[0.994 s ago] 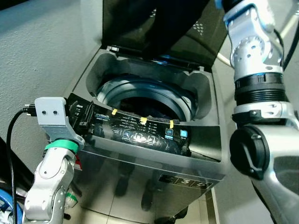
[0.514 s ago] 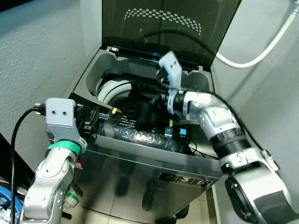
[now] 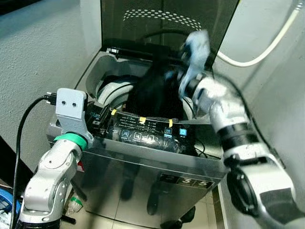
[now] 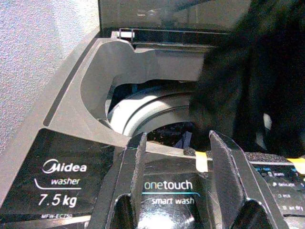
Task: Clothes washing
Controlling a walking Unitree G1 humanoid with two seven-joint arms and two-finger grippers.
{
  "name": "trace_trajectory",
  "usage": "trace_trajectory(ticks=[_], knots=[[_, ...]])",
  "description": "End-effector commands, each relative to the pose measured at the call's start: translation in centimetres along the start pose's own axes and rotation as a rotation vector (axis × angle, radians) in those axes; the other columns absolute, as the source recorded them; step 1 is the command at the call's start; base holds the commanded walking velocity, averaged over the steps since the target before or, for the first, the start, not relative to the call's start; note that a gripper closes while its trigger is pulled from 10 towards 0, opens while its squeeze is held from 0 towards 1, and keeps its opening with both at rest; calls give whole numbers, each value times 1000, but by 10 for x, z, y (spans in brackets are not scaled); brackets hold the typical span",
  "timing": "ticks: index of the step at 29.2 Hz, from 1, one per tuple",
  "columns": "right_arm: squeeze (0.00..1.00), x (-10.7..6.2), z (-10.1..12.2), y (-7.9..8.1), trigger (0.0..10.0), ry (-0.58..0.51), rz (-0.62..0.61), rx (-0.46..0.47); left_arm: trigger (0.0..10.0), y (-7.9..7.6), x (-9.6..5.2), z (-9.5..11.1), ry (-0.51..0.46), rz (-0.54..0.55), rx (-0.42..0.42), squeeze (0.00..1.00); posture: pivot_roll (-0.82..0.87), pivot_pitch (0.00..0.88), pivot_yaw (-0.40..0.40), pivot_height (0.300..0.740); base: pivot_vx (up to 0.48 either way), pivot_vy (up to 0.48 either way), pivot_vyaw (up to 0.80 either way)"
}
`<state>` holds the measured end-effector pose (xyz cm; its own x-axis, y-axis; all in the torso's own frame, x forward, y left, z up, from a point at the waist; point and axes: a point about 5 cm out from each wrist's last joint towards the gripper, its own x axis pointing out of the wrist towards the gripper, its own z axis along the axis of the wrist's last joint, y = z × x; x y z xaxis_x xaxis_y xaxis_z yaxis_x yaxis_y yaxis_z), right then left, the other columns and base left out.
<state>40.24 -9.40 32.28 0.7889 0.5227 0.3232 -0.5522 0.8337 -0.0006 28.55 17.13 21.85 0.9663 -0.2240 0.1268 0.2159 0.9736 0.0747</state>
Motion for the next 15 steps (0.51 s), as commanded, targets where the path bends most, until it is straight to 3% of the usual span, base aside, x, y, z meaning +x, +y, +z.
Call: trace_trajectory(ticks=[1,5,6,7,9,10,11,12,15], knots=[[0,-1,-8,-2,10000,41,-15,-18,10000,-3,-2,-4,29,-22,11,0,171,0,-36,740,0,0,0],[0,0,-9,1,10000,51,6,2,10000,-3,-2,-3,32,-24,10,0,175,0,-40,740,0,0,0],[965,0,-9,2,10000,57,21,13,10000,-3,-2,-3,33,-23,9,0,175,0,-40,740,0,0,0],[1000,0,-10,3,10000,59,30,20,10000,-3,-2,-3,34,-23,9,0,175,0,-40,740,0,0,0],[1000,0,-10,3,10000,59,30,20,10000,-3,-2,-3,34,-23,9,0,175,0,-40,740,0,0,0],[373,1,-12,3,10000,65,25,-13,10000,-3,-2,-3,34,-25,10,0,174,0,-38,740,0,0,0],[373,1,-12,3,10000,65,25,-13,10000,-3,-2,-3,34,-25,10,0,174,0,-38,740,0,0,0],[0,1,-13,2,10000,63,16,-27,10000,-3,-2,-3,34,-27,10,0,174,0,-38,740,0,0,0],[0,0,-12,-2,10000,58,-2,-26,10000,-3,-2,-3,35,-29,11,0,172,0,-34,740,0,0,0]])
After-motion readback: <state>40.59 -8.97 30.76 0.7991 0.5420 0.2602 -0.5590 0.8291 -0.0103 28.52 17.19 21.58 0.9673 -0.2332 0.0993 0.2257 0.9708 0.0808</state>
